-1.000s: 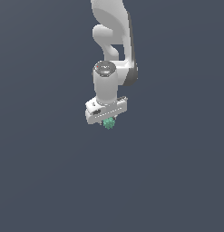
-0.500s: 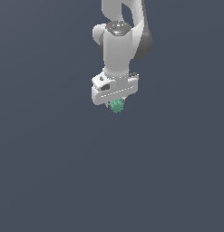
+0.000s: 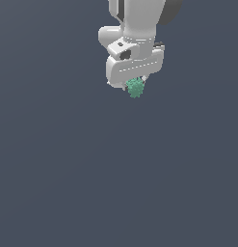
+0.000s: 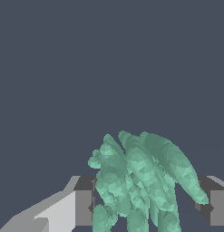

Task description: Pick up the object and move it to a goal position.

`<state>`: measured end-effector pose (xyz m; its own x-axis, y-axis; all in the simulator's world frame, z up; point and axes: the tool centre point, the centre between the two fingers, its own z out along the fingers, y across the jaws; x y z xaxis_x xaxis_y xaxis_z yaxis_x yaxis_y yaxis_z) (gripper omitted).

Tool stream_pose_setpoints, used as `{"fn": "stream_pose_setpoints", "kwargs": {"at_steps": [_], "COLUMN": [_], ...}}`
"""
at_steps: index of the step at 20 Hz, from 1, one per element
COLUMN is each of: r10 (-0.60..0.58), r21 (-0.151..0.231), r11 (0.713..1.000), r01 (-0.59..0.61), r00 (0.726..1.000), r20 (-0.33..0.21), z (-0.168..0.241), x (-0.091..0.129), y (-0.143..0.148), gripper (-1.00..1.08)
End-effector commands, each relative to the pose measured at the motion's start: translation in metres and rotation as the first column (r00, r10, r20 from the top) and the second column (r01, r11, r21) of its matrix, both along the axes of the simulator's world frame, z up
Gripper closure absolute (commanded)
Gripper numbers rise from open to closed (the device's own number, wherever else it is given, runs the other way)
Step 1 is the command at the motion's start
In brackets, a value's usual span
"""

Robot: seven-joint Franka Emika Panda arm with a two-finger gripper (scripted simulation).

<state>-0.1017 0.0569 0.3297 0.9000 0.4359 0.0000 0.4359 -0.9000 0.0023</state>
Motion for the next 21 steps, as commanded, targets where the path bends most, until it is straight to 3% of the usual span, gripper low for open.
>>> {"fn": "stream_pose_setpoints", "kwargs": {"at_steps": [1, 11, 21], "r10": [0.000, 0.000, -0.001], "r21": [0.000, 0.001, 0.002], "r11": [1.000, 1.000, 1.000], "r01": [0.000, 0.000, 0.001], "r00": [1.000, 1.000, 1.000], "r20": [-0.001, -0.001, -0.001], "z": [0.026, 0.099, 0.121], "x": [-0.006, -0.018, -0.019], "y": [0.009, 0.036, 0.044], "gripper": [1.08, 1.08, 1.08]}}
